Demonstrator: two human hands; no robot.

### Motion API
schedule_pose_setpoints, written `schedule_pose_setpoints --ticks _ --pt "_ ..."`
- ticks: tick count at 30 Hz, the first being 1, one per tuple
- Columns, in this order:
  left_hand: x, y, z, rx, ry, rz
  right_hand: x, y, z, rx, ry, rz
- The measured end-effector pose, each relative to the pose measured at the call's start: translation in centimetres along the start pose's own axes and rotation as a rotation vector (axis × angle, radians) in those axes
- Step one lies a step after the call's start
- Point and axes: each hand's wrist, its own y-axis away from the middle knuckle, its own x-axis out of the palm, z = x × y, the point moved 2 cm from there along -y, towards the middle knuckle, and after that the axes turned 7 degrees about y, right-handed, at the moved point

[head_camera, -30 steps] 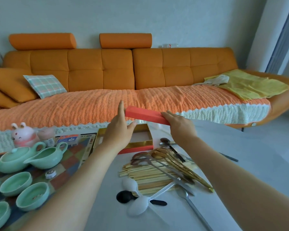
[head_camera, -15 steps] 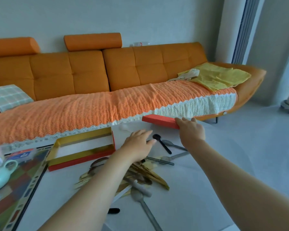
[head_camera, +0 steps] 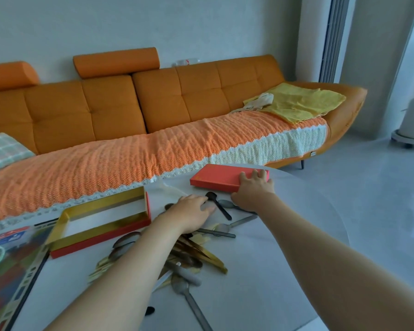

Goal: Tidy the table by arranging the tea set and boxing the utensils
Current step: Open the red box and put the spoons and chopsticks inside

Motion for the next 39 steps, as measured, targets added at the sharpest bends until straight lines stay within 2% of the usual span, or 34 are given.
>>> schedule_pose_setpoints --ticks 3,5,9,13,15,18,24,28,32,35,39 --pt "-0.4 0.7 0.5 0.034 0.053 -0.021 -0.3 0.2 0.8 0.012 0.026 0.028" --pt "-0.9 1.4 0.8 0.076 0.093 -0.046 -0.8 0.4 2.0 -0.037 0.035 -0.014" --pt "-3.3 2.6 2.5 0.158 0.050 -0.233 -2.2 0.9 6.2 -0.250 -0.093 -0.154" --pt "-5.6 4.1 6.9 0.086 -0.036 -0.381 -2.3 1.1 11.7 -0.438 -0.249 -0.107" --pt "-6.2 5.2 9.3 0.038 -0.053 -0.394 -1.8 1.3 14.1 -0.467 -0.241 -0.034" --pt "-6.2 6.8 12.4 -0.012 -0.047 -0.350 -1.2 1.5 16.5 -0.490 -0.072 0.039" --pt "-5.7 7.1 14.7 -0.028 0.094 -0.269 -1.5 1.3 18.2 -0.430 0.058 0.012" --pt "-5.8 7.3 14.3 -0.003 0.163 -0.276 -1.8 1.1 17.5 -0.355 -0.192 -0.112" --pt "-7.7 7.9 13.3 0.118 0.245 -0.471 -3.3 1.4 16.8 -0.342 -0.463 -0.279" --pt "-9.3 8.4 12.7 0.243 0.143 -0.672 -4.8 2.4 17.4 -0.415 -0.638 -0.267" --pt "-10.0 8.7 14.2 0.186 0.177 -0.647 -6.0 3.9 19.8 -0.561 -0.735 -0.211"
